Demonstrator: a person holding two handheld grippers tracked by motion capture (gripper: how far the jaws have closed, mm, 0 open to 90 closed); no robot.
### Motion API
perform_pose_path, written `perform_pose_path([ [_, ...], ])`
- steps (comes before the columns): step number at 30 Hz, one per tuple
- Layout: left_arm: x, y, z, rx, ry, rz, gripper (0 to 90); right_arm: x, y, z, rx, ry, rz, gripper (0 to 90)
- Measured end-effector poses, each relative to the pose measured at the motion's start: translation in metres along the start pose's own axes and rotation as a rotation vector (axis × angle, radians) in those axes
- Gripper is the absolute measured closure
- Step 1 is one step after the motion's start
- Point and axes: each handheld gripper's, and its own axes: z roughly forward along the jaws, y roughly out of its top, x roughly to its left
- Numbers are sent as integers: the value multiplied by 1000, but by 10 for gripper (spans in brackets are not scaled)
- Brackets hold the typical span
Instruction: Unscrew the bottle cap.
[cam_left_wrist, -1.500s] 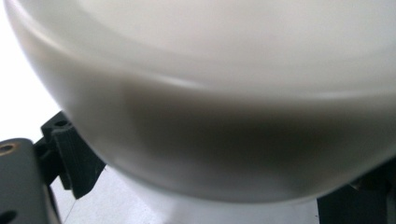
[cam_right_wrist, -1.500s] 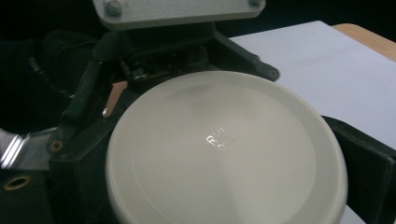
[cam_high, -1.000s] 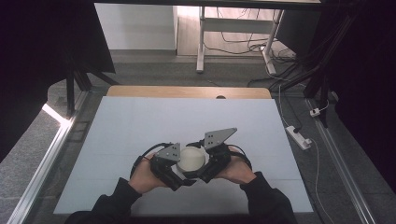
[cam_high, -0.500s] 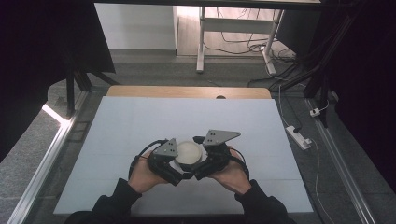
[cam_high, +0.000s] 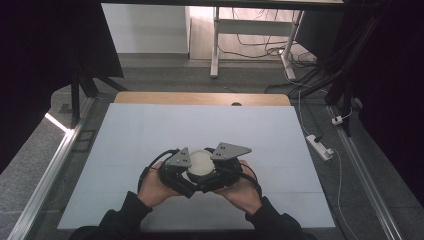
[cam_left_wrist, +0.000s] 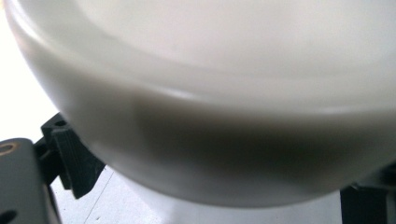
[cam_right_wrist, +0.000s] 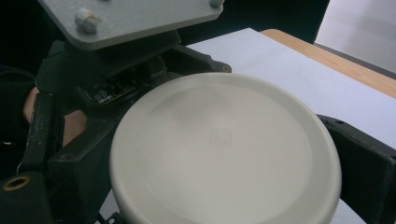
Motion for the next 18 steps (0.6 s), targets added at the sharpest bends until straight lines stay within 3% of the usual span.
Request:
perform_pose_path([
  [5,0,0,0,4,-27,13,77,-3,-1,-1,3,40,-14,67],
  [18,-2,0,2,3,-183,83,76,-24,-5,-7,-12,349,-86,68],
])
